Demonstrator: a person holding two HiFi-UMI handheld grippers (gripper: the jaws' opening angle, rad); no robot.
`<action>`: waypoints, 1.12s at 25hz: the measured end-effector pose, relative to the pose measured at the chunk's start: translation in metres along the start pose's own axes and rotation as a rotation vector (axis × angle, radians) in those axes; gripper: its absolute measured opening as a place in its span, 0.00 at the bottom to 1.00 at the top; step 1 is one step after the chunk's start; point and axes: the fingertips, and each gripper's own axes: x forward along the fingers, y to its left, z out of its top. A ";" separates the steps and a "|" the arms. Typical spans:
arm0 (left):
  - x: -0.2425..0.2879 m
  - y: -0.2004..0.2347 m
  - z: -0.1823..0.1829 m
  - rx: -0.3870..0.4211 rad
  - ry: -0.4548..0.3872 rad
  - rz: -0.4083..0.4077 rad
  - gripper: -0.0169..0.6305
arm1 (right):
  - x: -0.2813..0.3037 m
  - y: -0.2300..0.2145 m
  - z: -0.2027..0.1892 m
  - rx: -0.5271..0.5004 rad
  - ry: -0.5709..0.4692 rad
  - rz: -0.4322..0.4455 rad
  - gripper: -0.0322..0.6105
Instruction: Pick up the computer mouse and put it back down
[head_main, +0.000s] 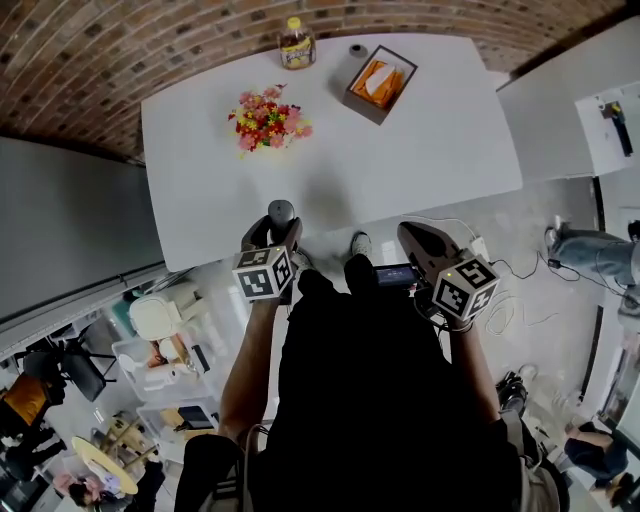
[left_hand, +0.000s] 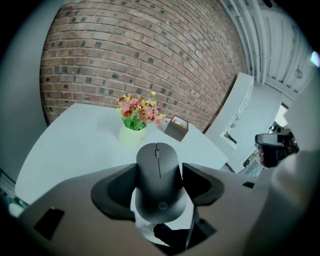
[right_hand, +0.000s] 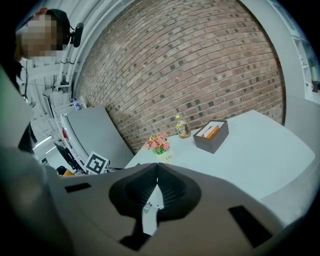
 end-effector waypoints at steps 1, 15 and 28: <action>0.002 0.002 -0.001 0.003 0.004 0.004 0.49 | -0.001 -0.001 -0.001 0.002 0.000 -0.006 0.08; 0.034 0.038 -0.007 0.016 0.058 0.046 0.49 | -0.010 -0.002 -0.008 0.034 -0.003 -0.089 0.08; 0.065 0.062 -0.032 0.010 0.145 0.064 0.50 | -0.018 -0.002 -0.017 0.068 -0.012 -0.172 0.08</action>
